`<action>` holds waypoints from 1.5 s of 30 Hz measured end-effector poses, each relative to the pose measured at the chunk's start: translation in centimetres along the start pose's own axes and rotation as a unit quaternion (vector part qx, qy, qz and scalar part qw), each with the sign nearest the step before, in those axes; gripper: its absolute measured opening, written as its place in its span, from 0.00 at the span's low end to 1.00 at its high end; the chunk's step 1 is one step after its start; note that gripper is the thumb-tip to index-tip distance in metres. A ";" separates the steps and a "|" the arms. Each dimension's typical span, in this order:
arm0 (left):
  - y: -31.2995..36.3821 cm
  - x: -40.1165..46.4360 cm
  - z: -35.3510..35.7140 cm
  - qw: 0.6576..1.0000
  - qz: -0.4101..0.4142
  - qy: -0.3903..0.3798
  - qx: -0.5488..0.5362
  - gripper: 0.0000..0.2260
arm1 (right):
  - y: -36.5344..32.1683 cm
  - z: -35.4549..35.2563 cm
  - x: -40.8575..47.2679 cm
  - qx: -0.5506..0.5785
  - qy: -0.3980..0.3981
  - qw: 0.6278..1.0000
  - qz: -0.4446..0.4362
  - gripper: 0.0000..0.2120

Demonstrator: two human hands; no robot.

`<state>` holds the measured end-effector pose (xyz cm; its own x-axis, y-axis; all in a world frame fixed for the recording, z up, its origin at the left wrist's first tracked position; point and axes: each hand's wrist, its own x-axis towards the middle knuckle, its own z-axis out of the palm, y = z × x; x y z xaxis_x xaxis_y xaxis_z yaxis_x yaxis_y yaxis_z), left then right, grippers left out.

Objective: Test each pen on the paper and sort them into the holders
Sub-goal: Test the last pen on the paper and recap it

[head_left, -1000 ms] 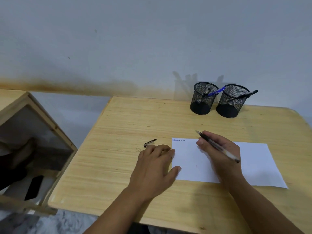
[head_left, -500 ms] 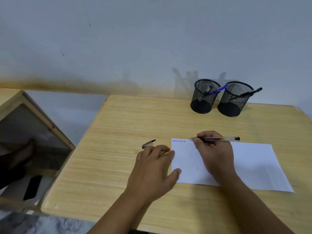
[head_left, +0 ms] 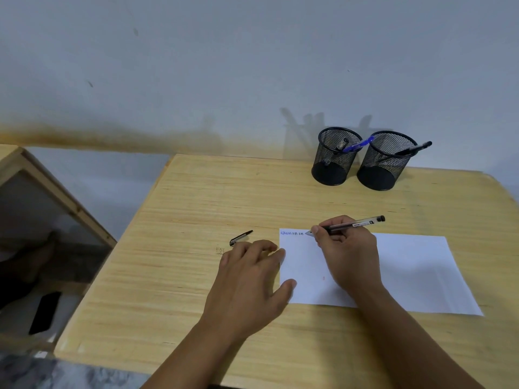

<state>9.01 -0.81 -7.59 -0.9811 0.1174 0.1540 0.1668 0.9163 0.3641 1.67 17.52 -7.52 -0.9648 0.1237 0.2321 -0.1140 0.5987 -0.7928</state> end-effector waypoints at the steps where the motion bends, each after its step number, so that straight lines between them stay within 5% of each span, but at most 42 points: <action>1: 0.0 0.0 0.0 1.000 0.000 0.000 0.000 0.22 | 0.0 0.0 0.0 -0.001 0.001 1.000 0.000 0.06; 45: 0.0 0.0 0.0 1.000 -0.006 -0.001 -0.004 0.23 | 0.3 0.1 0.1 -0.013 0.008 1.000 -0.027 0.05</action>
<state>9.00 -0.80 -7.60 -0.9832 0.1079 0.1474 0.1563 0.9145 0.3733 1.49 17.67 -7.76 -0.9535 0.1040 0.2828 -0.1585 0.6250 -0.7644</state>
